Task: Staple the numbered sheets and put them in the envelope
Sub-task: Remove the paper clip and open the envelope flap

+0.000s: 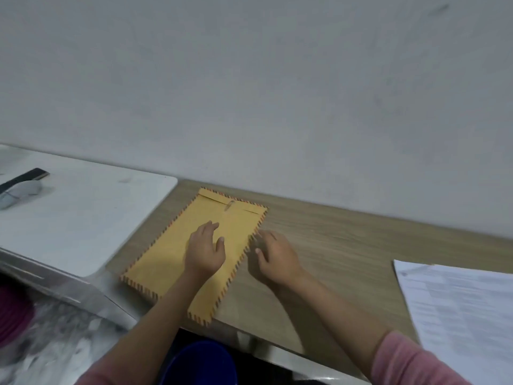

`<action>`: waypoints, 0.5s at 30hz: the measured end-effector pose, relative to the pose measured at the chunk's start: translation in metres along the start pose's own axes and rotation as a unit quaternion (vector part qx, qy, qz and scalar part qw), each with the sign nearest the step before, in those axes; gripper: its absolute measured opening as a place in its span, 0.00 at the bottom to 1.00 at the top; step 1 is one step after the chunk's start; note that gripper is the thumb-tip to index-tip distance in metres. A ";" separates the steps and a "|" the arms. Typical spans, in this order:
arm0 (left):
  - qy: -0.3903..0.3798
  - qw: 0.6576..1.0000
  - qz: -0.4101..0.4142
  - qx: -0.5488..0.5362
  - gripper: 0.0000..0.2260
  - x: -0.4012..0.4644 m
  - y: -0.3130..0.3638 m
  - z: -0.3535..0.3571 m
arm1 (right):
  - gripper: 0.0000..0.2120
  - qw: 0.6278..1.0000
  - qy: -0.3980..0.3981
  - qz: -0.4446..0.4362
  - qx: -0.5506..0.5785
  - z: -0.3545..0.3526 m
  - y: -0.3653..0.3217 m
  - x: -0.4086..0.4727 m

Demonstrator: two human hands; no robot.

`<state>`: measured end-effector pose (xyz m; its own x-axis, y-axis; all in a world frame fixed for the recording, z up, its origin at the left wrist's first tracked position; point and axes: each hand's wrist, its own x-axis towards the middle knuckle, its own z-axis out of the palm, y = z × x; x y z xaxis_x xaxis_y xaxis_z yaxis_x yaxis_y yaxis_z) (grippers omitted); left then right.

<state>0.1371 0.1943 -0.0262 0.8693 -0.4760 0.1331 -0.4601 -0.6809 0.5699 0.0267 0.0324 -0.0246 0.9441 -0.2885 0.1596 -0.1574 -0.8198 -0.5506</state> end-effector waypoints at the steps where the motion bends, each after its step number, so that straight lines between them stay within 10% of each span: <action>1: -0.008 1.000 -0.002 0.008 0.26 0.008 -0.016 -0.007 | 0.22 1.000 0.000 0.013 0.001 0.011 -0.009 0.015; 15: -0.094 0.979 0.093 0.154 0.32 0.077 -0.109 -0.001 | 0.20 0.991 0.013 0.126 -0.047 0.084 -0.015 0.159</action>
<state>0.2544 0.2323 -0.0770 0.7295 -0.6825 0.0438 -0.6658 -0.6941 0.2738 0.2036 0.0402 -0.0597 0.8634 -0.5021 0.0489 -0.4152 -0.7624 -0.4963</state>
